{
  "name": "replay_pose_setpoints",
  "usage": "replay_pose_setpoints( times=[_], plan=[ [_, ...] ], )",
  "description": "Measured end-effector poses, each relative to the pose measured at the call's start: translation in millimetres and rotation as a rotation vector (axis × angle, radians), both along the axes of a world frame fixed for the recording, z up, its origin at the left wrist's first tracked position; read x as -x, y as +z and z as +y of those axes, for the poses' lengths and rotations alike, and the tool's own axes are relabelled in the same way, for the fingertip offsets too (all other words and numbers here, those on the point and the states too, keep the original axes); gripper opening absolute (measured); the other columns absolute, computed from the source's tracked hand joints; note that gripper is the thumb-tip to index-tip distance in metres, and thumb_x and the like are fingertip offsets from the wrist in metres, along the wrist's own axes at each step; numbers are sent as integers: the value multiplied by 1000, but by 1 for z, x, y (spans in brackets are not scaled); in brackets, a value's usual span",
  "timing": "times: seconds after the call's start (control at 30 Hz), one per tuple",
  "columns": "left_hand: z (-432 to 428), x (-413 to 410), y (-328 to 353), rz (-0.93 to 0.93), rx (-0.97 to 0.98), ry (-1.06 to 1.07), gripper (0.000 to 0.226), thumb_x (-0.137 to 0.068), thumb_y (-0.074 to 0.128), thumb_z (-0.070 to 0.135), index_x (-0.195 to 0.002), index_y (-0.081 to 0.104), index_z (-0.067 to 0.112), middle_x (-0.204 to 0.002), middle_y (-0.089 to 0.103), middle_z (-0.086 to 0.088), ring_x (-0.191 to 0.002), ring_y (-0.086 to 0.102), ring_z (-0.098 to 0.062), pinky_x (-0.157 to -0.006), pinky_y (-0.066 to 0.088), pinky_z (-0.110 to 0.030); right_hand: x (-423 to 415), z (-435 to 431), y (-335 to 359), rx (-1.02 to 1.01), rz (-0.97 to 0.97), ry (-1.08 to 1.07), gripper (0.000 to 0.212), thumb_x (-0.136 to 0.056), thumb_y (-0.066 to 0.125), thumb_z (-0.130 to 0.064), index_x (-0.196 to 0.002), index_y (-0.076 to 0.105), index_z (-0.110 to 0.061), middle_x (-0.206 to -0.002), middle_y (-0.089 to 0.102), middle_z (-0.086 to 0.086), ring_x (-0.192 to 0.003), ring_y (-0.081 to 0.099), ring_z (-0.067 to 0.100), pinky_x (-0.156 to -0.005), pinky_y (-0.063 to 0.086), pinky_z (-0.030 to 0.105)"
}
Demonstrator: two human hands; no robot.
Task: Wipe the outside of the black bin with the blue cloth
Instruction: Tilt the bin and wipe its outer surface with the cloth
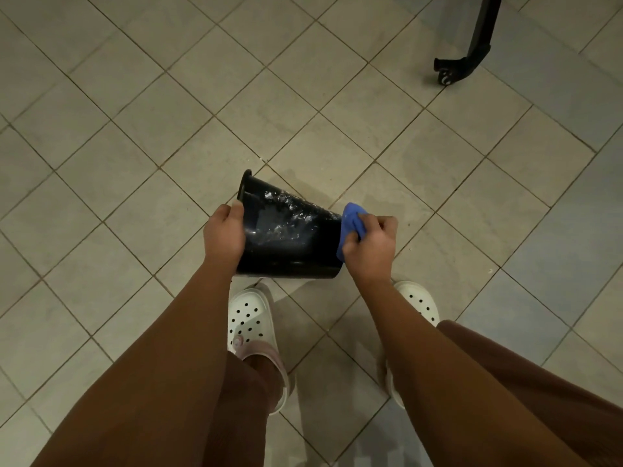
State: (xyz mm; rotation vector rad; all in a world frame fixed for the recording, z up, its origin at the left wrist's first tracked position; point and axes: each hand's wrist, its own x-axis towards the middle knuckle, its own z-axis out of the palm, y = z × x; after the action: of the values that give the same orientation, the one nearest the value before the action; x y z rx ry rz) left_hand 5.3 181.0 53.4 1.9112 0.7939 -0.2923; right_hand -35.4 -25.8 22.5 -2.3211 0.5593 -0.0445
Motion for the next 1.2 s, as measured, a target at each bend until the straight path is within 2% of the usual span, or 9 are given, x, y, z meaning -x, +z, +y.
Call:
replay_pose_setpoints(
  times=[0.1,0.23,0.4,0.53,0.7,0.77,0.9,1.07,1.2],
  plan=[
    [-1,-1,-2,9,-82,-63,32,-101,43,39,-102,56,10,-93,59,-7,-88,57,-23,-82,45,-37,-7,-6,4,-70,17,-46,22,-80,61,-12,-101,66,-10,-94,60,6,-75,52,14,-65,40,22],
    [-3,-2,-2,-18,-138,-112,25,-102,42,30,-100,54,9,-85,54,-2,-85,54,-22,-75,42,-36,-13,-12,11,-469,76,-158,5,-70,61,-9,-72,63,-13,-63,60,0,-58,57,20,-53,50,34],
    [-2,-3,-4,-44,-142,-120,25,-102,42,30,-101,55,8,-94,57,-11,-87,55,-25,-72,46,-34,-16,-15,10,-977,267,-190,16,-62,58,-5,-75,59,-13,-68,59,4,-64,56,18,-54,45,26],
    [0,-3,-6,-47,-150,-118,24,-102,43,29,-99,55,8,-92,58,-10,-85,55,-22,-71,41,-32,-9,-12,-10,-580,342,-64,31,-77,55,-4,-105,58,-17,-94,62,5,-83,59,23,-70,52,35],
    [-2,-3,-7,-54,-157,-122,24,-102,42,28,-99,54,8,-89,56,-6,-79,53,-18,-70,40,-32,3,-1,-18,-248,14,11,29,-85,55,-3,-114,56,-10,-116,45,7,-95,51,19,-83,42,21],
    [-3,-2,-6,-55,-156,-117,24,-103,42,28,-100,54,8,-86,54,-3,-76,51,-13,-67,38,-29,12,3,-23,-151,-59,151,25,-90,53,-17,-113,60,-9,-124,49,11,-112,48,25,-98,41,38],
    [-2,0,-8,-49,-176,-110,22,-103,42,28,-98,54,9,-85,53,-1,-79,52,-15,-73,39,-32,33,1,-38,246,78,474,65,-87,41,-56,-139,40,-19,-151,29,4,-142,12,31,-110,10,53],
    [-3,-2,-9,-33,-182,-91,22,-103,41,29,-97,53,11,-83,52,0,-85,53,-20,-77,41,-35,21,4,-39,173,51,446,52,-82,64,-9,-129,47,3,-142,40,22,-134,33,40,-109,25,49],
    [-2,-4,-8,-27,-175,-126,22,-103,41,29,-99,53,11,-90,55,-6,-88,55,-24,-77,44,-37,45,7,-47,95,-8,467,57,-77,66,6,-130,45,4,-140,41,25,-132,34,42,-101,38,57]
  ],
)
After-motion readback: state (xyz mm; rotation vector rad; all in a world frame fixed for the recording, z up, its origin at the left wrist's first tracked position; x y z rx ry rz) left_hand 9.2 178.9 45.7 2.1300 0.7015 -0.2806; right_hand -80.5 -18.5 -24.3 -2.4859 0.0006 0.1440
